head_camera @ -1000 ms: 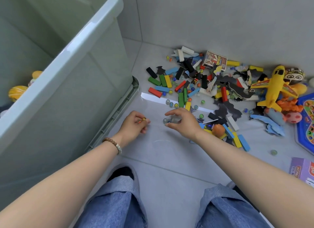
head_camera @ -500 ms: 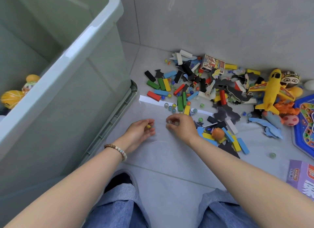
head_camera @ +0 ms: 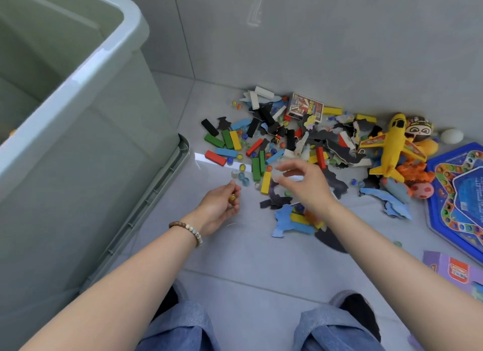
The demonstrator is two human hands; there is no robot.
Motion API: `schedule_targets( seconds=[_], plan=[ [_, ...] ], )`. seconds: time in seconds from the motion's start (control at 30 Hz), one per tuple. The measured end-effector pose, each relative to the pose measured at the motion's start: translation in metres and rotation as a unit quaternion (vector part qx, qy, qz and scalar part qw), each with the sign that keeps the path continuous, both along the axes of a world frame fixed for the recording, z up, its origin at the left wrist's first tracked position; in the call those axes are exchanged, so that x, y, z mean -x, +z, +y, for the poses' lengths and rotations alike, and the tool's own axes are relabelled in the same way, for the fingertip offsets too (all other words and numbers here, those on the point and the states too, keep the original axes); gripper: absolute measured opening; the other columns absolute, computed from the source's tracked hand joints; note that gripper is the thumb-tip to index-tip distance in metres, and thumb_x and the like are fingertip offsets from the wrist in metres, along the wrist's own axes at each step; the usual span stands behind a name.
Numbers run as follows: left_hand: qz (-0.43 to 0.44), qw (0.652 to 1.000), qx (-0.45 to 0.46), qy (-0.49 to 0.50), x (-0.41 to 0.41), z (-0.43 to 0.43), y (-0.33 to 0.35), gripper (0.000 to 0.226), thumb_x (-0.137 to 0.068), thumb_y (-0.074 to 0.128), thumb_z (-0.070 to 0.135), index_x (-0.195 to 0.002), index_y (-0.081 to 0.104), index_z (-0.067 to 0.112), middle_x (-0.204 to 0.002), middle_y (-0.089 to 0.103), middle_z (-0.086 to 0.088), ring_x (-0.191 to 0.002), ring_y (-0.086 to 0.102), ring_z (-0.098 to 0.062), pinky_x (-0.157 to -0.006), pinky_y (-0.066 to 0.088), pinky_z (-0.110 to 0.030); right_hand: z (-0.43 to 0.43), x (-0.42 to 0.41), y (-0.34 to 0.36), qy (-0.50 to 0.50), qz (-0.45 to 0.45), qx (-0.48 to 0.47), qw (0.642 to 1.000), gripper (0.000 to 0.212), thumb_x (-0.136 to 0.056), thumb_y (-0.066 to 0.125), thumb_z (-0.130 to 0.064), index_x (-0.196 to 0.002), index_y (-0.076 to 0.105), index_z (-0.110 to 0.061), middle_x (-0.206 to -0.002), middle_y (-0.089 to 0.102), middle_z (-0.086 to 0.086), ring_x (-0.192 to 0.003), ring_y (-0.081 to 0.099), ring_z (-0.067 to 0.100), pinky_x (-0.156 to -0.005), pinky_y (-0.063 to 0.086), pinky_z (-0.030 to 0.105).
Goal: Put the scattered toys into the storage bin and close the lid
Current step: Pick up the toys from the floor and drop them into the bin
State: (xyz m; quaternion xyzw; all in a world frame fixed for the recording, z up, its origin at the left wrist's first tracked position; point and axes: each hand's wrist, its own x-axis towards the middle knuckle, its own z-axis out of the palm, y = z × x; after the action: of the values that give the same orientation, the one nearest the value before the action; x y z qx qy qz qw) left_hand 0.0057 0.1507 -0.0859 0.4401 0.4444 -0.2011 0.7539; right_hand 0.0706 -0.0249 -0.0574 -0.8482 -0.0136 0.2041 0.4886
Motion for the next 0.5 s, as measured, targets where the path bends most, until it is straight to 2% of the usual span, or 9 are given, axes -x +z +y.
schedule_targets(
  seconds=[0.1,0.17,0.3,0.4,0.5],
  plan=[
    [-0.027,0.986,-0.135,-0.091,-0.001,-0.008,-0.005,0.024,-0.096,0.050,0.029,-0.087,0.061,0.009,-0.068,0.048,0.001,-0.053,0.040,-0.008,-0.041,0.042,-0.010,-0.026,-0.010,-0.016,0.011,0.034,0.067,0.997,0.015,-0.080,0.073,-0.013,-0.094,0.067,-0.017,-0.100,0.065,-0.004,-0.094,0.061,0.016,-0.083,0.051,0.030],
    [-0.039,0.976,-0.179,-0.119,0.000,-0.009,-0.006,0.027,-0.094,0.054,0.031,-0.089,0.063,0.007,-0.068,0.050,0.001,-0.053,0.041,-0.008,-0.042,0.042,-0.010,-0.029,-0.008,-0.026,0.038,0.052,0.093,0.994,0.017,-0.079,0.074,-0.014,-0.093,0.066,-0.019,-0.101,0.065,-0.003,-0.093,0.060,0.016,-0.081,0.051,0.030],
    [-0.061,0.968,-0.200,-0.135,0.001,-0.013,-0.008,0.029,-0.091,0.059,0.033,-0.079,0.066,0.007,-0.067,0.056,-0.001,-0.048,0.046,-0.005,-0.045,0.045,-0.011,-0.025,-0.003,-0.037,0.059,0.032,0.128,0.990,0.017,-0.078,0.074,-0.014,-0.093,0.066,-0.018,-0.091,0.062,-0.003,-0.084,0.056,0.012,-0.074,0.043,0.022],
    [-0.077,0.971,-0.194,-0.117,-0.001,-0.017,-0.007,0.025,-0.090,0.060,0.030,-0.081,0.068,0.008,-0.071,0.061,-0.001,-0.046,0.052,-0.002,-0.050,0.049,-0.011,-0.022,-0.001,-0.040,0.075,0.013,0.166,0.983,0.014,-0.079,0.073,-0.013,-0.091,0.066,-0.018,-0.084,0.060,-0.004,-0.079,0.054,0.012,-0.072,0.048,0.028],
    [-0.071,0.983,-0.142,-0.090,-0.005,-0.018,-0.008,0.024,-0.092,0.057,0.031,-0.085,0.069,0.010,-0.080,0.065,-0.003,-0.060,0.061,-0.007,-0.057,0.054,-0.013,-0.021,-0.002,-0.043,0.065,0.007,0.167,0.984,0.013,-0.080,0.071,-0.011,-0.087,0.064,-0.019,-0.084,0.062,0.000,-0.078,0.055,0.015,-0.074,0.051,0.033]
  ],
)
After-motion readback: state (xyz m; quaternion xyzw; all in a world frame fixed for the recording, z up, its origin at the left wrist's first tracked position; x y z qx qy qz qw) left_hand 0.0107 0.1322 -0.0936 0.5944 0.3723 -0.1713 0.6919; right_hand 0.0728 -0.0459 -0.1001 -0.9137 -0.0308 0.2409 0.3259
